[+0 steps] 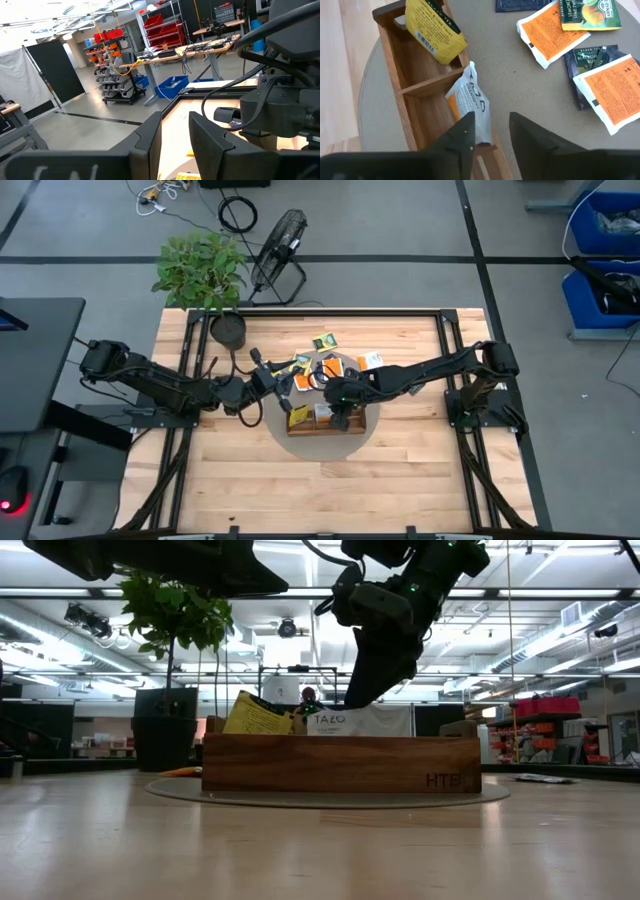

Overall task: Pick & Place Tea
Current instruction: Put the violet tea bag into the right section of the wooden organizer

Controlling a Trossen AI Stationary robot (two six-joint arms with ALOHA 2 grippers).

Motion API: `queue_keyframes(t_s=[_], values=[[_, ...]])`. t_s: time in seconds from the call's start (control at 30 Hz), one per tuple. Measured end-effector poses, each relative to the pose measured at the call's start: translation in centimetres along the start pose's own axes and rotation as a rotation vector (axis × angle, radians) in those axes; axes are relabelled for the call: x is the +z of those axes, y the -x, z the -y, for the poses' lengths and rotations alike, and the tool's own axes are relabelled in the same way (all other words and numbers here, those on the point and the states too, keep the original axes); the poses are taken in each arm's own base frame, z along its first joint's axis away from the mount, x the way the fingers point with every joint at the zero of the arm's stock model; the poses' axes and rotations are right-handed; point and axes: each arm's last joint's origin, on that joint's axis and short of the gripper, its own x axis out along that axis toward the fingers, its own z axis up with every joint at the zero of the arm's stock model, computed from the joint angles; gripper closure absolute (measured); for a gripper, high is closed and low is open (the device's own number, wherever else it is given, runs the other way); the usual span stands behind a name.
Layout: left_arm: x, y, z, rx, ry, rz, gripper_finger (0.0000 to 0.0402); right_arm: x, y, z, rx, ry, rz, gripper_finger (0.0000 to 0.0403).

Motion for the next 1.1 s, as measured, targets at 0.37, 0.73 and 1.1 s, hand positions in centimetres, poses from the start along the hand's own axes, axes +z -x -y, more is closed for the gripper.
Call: queue_keyframes(t_s=[0.37, 0.73, 1.1], values=[[-0.1, 0.0, 0.0, -0.002, -0.005, -0.006, 0.0298, 1.6, 6.3, 2.0, -0.158, 0.016, -0.023, 0.0247], [-0.2, 0.0, 0.1, -0.005, -0.011, -0.015, 0.0298, -6.4, 9.7, 9.2, -0.467, -0.332, -0.348, 0.0239], [-0.1, 0.3, 0.4, -0.038, 0.011, -0.006, 0.0298, -11.9, 6.3, 14.0, -0.369, -0.55, -0.459, 0.0141]])
